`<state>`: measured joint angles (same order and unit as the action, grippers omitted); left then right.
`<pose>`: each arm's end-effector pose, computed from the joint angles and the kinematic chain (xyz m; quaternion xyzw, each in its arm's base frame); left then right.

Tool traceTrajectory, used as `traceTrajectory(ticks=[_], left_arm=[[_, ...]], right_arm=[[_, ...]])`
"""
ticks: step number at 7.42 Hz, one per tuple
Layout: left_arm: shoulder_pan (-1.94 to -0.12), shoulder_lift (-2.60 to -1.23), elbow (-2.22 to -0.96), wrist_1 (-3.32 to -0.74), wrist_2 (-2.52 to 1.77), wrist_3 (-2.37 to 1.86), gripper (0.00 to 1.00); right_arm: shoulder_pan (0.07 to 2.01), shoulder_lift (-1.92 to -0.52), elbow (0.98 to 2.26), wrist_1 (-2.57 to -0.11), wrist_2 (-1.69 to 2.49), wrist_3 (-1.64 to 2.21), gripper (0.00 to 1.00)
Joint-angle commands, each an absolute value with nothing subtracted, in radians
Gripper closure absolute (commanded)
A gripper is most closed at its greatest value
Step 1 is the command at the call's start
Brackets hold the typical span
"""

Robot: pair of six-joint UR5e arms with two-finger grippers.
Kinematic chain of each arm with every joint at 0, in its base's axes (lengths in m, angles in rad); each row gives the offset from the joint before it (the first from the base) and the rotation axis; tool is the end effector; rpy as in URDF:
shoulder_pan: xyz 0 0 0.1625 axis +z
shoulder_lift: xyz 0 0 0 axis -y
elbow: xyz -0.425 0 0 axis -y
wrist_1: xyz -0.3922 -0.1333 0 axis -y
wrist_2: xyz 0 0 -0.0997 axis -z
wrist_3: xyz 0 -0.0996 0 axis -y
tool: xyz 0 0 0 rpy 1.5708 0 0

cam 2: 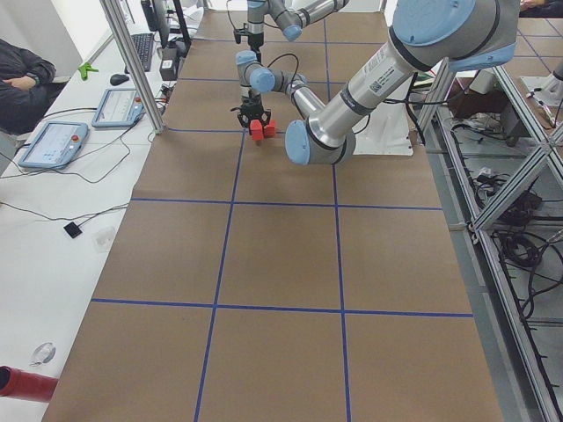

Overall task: Form red blocks into L shape at center
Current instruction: 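Lower the cube beside the farther centered cube and press it into line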

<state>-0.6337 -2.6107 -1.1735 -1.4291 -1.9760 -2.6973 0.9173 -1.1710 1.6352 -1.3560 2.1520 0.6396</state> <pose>0.5986 -0.5565 0.1751 -0.2483 0.1879 -0.6997 0.6430 -0.3303 -0.5607 0.3806 0.0919 -0.4079 -0.1017 0.9027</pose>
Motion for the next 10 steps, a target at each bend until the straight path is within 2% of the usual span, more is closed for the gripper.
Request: traceTrajectory(ticks=[1,3,6,7,10], left_arm=[[-0.632,-2.611,-1.173,-1.431,-1.977,-2.697,1.0],[-0.632,-2.609,-1.172,-1.436,-1.979,-2.695,0.97],[-0.632,-2.608,-1.172,-1.436,-1.979,-2.695,0.78],[-0.63,-2.609,-1.172,-1.436,-1.979,-2.695,0.75],[-0.623,-2.609,-1.172,-1.439,-1.979,-2.695,0.74]], right_arm=[[0.917,-1.17,1.635,-1.356,2.152,0.64,0.01],[0.919,-1.17,1.635,-1.356,2.151,0.64,0.01],[0.919,-1.17,1.635,-1.356,2.152,0.64,0.01],[0.919,-1.169,1.635,-1.356,2.151,0.64,0.01],[0.919,-1.161,1.635,-1.359,2.151,0.64,0.01]])
